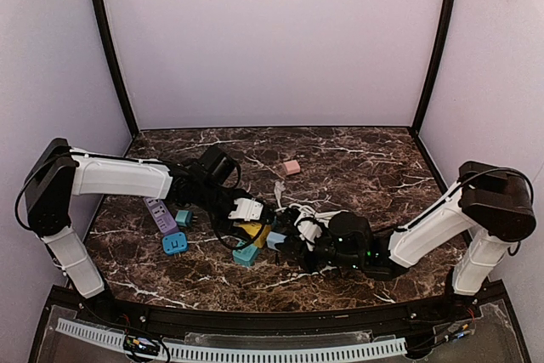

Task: Insert the plug
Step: Insert the plug into the socket.

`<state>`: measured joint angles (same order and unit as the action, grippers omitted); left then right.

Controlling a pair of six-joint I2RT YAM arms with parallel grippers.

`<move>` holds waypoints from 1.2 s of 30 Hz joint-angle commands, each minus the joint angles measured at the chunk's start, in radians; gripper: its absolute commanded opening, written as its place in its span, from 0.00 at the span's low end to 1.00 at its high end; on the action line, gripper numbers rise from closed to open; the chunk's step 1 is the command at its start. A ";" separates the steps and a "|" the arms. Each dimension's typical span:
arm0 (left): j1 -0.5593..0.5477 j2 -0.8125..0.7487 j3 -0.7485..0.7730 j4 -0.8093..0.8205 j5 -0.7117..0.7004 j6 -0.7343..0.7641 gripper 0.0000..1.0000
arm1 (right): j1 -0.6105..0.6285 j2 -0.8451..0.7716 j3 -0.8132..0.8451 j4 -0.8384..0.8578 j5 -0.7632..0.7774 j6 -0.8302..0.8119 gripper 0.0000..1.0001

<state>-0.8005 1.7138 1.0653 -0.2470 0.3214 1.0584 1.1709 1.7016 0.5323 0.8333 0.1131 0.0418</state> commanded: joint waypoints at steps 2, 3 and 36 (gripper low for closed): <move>-0.005 0.069 -0.052 -0.018 -0.081 0.034 0.01 | -0.007 0.007 -0.008 0.112 0.007 0.005 0.00; -0.004 0.070 -0.052 -0.017 -0.075 0.029 0.01 | -0.010 0.012 -0.004 0.118 0.006 0.001 0.00; -0.021 0.134 -0.124 0.169 0.176 -0.100 0.01 | -0.122 0.204 0.103 0.353 -0.356 -0.176 0.00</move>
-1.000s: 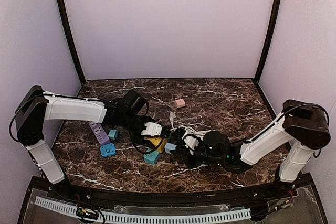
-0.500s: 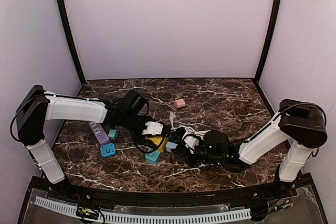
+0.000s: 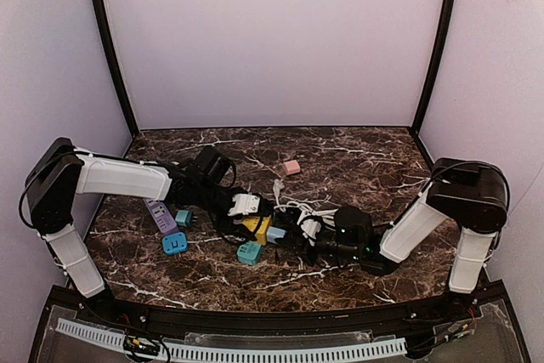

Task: Insert the plug
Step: Insert the plug into the socket.

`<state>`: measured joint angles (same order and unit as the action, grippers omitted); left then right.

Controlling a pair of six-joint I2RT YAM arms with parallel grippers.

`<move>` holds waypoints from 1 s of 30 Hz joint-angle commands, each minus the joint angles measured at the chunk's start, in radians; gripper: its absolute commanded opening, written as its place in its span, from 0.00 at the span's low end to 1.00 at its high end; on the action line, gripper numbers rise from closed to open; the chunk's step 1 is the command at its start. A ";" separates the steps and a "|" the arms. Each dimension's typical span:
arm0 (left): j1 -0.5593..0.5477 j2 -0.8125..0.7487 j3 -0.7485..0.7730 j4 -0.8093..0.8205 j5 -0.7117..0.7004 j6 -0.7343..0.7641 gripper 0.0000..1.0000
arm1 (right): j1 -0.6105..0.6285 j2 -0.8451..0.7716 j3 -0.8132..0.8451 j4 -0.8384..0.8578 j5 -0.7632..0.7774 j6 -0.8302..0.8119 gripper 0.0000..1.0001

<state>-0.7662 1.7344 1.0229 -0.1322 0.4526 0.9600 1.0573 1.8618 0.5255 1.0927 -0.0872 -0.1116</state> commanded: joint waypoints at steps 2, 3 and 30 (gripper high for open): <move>-0.063 0.121 -0.097 0.104 0.048 0.001 0.01 | -0.022 0.059 0.137 0.086 -0.188 -0.021 0.00; -0.067 0.123 -0.104 0.122 0.056 -0.001 0.01 | -0.027 0.066 0.148 0.085 -0.196 -0.022 0.00; -0.001 0.029 -0.093 -0.034 -0.071 0.125 0.01 | -0.013 -0.361 0.000 -0.480 -0.009 0.080 0.60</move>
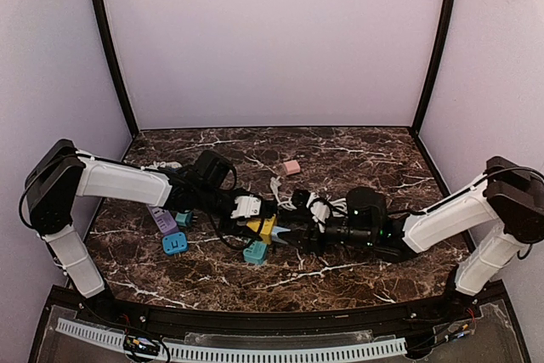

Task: Insert the plug
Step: Insert the plug into the socket.

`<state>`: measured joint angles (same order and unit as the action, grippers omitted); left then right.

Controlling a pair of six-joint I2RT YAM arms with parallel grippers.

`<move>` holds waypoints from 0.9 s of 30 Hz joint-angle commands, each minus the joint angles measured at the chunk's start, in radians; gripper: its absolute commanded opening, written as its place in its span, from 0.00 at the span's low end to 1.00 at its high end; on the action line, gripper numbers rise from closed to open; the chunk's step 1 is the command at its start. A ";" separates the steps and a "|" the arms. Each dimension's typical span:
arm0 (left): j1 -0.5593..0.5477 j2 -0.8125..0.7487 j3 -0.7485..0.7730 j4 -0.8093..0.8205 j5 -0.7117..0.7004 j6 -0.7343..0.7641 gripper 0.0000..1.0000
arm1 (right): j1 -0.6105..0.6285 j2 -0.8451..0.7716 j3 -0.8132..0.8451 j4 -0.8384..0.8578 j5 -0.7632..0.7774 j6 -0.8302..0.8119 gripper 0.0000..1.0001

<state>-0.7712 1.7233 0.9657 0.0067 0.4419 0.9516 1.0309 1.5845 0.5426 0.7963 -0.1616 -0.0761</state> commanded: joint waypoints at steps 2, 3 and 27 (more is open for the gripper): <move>-0.002 0.039 -0.033 -0.161 -0.053 0.122 0.10 | 0.015 -0.133 -0.013 -0.238 0.102 0.051 0.62; -0.003 0.035 -0.029 -0.159 -0.052 0.122 0.18 | 0.015 -0.158 -0.013 -0.258 0.125 0.052 0.62; 0.328 -0.333 0.097 -1.072 -0.157 0.469 0.91 | 0.077 -0.204 0.262 -0.577 0.361 0.139 0.79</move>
<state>-0.5865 1.3384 1.0180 -0.6804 0.3679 1.2476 1.0603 1.3689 0.7681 0.2684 0.1444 0.0322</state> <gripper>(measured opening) 0.925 0.783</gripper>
